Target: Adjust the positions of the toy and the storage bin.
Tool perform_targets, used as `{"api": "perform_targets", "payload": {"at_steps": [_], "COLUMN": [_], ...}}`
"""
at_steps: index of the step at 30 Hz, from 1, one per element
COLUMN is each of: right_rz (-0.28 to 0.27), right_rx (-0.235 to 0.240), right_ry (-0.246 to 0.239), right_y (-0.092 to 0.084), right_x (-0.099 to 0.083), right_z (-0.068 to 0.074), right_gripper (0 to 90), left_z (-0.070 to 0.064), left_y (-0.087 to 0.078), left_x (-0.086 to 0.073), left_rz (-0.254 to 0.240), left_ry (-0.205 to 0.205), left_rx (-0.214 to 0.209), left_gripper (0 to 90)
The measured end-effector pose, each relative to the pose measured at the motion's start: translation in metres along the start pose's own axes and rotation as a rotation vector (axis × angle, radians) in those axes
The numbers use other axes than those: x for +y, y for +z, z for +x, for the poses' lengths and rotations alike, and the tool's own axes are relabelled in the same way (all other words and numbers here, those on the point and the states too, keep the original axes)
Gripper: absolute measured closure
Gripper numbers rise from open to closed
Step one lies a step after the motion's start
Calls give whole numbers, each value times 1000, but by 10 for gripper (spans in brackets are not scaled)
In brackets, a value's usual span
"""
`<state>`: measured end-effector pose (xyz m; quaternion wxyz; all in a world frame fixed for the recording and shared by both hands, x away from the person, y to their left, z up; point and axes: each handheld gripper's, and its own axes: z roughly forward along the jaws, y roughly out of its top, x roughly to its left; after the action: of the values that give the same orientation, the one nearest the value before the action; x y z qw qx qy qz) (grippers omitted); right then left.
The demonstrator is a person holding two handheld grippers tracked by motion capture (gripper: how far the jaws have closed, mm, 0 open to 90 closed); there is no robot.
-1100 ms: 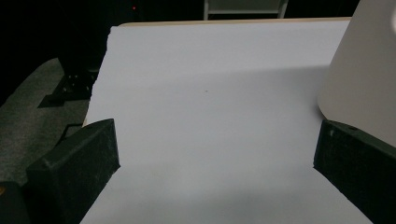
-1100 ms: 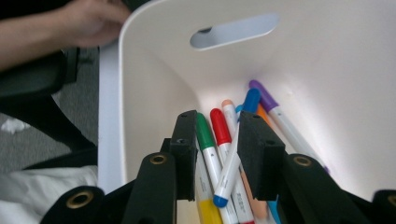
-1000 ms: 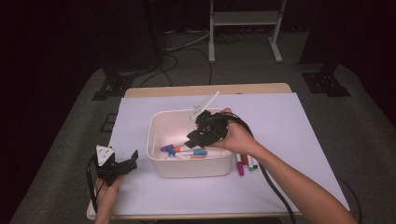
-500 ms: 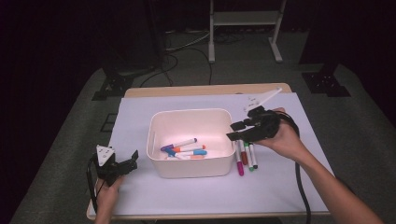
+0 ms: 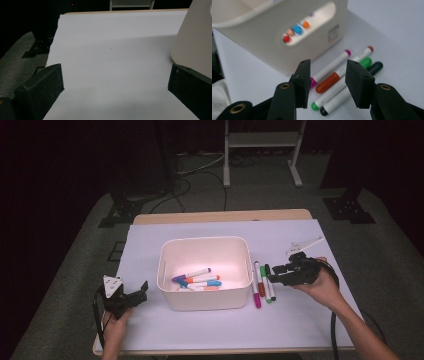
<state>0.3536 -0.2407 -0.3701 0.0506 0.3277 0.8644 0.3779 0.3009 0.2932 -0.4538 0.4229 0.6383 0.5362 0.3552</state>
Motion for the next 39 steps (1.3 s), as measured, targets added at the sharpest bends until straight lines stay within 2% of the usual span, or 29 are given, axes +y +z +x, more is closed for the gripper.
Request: {"api": "perform_targets", "payload": {"at_steps": [6,9,12,17,20,24,27,29,31,32,37,39], "right_rz": [37,55,63,60,70,88,105,116,111,113,110,108], "right_rx": [-31,-68,-115,-129,-169,-230,-255,-288,-300,-322,-327,-300], "right_ry": [51,72,96,154,161,181,188,187,204,199,209,216], "right_y": [21,32,39,49,55,52,47,42,37,35,29,26], "right_x": [-17,-23,-27,-30,-30,-35,-43,-49,-55,-57,-62,-63], "right_z": [-12,-17,-19,-26,-26,-28,-32,-34,-37,-38,-42,-42], "right_gripper": [533,536,548,552,562,579,586,615,678,721,756,757], "left_z": [0,0,0,0,0,0,0,0,0,0,0,0], "left_y": [0,0,0,0,0,0,0,0,0,0,0,0], "left_x": [0,0,0,0,0,0,0,0,0,0,0,0], "left_rz": [-1,-1,-1,0,0,-1,0,0,-3,-2,-1,0], "left_ry": [1,0,1,-2,-2,-3,-2,1,2,1,-2,-2], "left_rx": [-1,-1,-1,-2,-2,-3,-3,-2,-2,-1,0,1], "left_gripper": [0,0,0,0,0,0,0,0,0,0,0,0]}}
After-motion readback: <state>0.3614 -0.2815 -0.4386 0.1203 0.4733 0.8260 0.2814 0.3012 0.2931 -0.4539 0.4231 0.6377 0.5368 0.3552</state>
